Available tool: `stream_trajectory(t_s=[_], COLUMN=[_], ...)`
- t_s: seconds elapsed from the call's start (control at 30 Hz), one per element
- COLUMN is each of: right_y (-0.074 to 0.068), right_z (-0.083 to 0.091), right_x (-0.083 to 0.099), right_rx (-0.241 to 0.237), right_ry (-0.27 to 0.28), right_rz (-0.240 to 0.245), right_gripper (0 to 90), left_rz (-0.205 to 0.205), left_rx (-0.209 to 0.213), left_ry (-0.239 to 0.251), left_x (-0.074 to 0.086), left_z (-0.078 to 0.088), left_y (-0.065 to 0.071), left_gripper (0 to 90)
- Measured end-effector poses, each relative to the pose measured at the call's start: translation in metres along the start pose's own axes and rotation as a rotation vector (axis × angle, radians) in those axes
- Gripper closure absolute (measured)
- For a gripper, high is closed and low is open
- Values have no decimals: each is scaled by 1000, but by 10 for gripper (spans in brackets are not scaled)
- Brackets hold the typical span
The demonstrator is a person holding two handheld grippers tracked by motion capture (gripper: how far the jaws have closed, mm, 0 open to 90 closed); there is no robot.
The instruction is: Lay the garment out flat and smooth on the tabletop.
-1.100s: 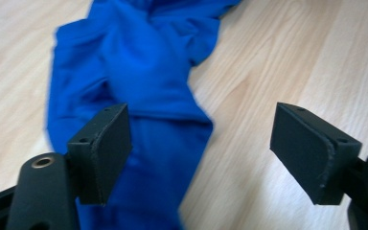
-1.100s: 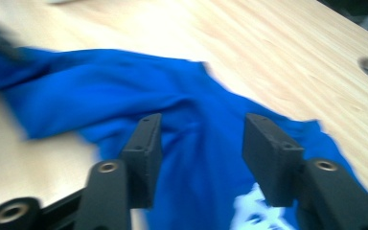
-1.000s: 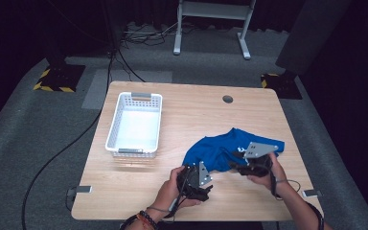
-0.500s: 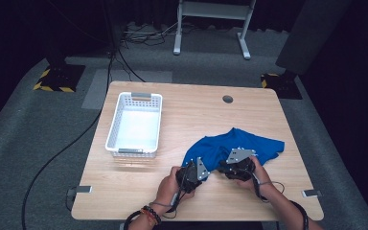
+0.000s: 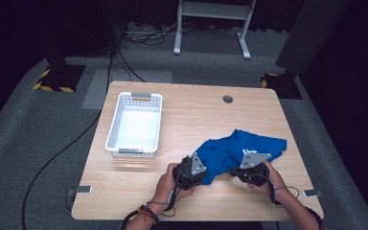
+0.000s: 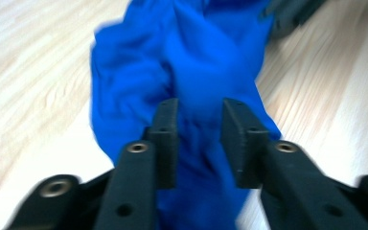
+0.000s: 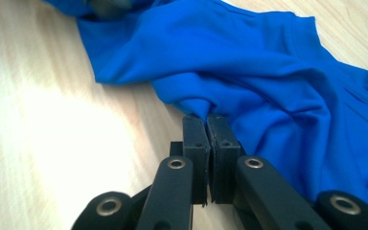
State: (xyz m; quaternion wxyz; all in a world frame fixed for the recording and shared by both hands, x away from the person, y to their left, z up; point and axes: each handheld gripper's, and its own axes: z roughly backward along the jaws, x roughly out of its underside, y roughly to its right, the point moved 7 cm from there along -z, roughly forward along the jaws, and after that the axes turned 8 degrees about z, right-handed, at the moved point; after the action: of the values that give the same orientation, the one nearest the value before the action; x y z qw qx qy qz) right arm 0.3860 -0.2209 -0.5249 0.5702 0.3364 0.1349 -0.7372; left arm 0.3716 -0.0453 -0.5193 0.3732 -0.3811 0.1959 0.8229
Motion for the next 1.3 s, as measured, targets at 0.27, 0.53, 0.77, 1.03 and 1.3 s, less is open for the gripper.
stream_trajectory(t_s=[0.27,0.53,0.77,1.03,1.3], right_y=[-14,-19,-20,-31,-40], right_z=[4,2,15,32,67], right_x=[7,17,21,40,70], right_rx=[-16,-47,-59,-53,12], right_ry=[-5,-18,-1,-13,-35], right_rz=[15,5,-6,-18,-44], right_gripper=[888,889,892,892,892], left_rz=[19,48,44,80,107], left_rx=[-25,-104,-236,-301,-334], left_ry=[-52,-160,-156,-139,-134], left_x=[-35,-27,-28,-28,-31], left_z=[-33,-71,-70,-70,-73], left_y=[-18,-47,-71,-89,-97], left_gripper=[512,548,528,529,508])
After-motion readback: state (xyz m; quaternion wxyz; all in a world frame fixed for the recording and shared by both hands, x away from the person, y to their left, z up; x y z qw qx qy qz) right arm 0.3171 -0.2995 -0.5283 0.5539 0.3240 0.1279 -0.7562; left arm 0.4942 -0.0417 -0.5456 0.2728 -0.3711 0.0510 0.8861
